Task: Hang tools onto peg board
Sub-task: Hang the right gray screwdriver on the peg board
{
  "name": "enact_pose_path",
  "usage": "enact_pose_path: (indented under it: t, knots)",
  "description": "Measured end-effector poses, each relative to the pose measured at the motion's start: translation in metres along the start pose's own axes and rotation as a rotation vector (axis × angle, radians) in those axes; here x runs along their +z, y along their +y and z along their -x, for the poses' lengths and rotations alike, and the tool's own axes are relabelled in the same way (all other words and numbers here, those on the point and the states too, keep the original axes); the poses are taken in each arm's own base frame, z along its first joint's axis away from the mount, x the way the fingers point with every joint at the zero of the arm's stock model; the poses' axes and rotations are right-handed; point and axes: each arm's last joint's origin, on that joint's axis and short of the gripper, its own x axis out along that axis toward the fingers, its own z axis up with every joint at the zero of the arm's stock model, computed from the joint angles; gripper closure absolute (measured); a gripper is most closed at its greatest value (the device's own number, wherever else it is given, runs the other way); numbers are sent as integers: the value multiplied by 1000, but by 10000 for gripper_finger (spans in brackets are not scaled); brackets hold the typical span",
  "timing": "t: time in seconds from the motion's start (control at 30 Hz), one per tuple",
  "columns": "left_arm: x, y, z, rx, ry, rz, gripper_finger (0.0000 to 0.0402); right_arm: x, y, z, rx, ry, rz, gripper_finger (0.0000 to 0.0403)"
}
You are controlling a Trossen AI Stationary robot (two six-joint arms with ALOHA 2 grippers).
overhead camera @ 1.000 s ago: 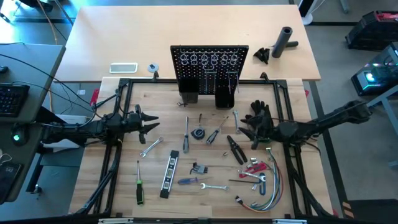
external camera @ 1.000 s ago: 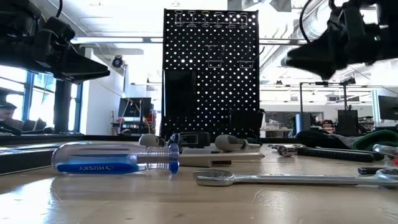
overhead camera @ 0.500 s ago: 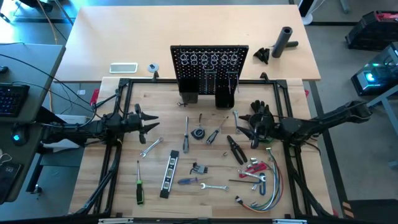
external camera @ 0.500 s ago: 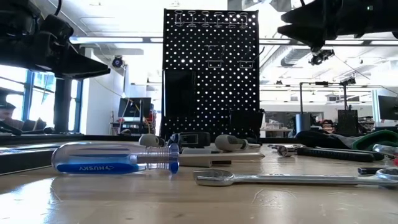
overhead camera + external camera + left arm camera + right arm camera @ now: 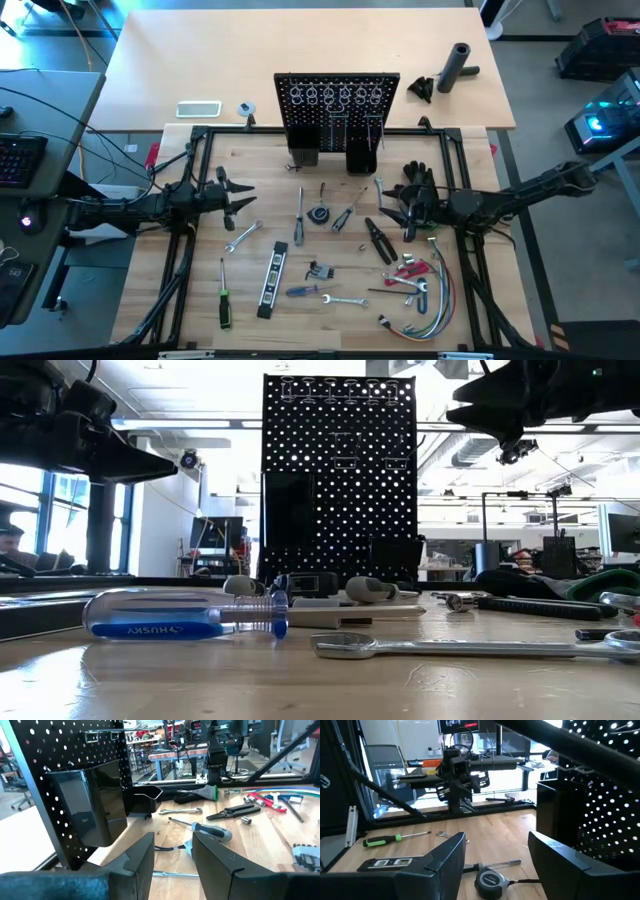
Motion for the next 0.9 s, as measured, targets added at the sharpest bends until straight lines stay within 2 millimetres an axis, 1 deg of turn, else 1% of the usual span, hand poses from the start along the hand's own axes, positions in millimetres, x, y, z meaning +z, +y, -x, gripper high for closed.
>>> enact_pose_path:
  t: [0.23,0.5,0.63,0.77,0.9]
  knots:
    - [0,0,0,-1,0,91,276,2,1,0,7,-16,-1,188]
    - [1,0,0,0,-9,98,276,2,1,0,7,-15,-5,188]
    - [2,0,0,0,-23,145,276,2,1,0,7,-15,-5,189]
    - [2,0,0,0,-22,153,276,2,1,0,7,-16,0,189]
    - [2,0,0,0,-21,152,276,7,1,0,6,-67,23,189]
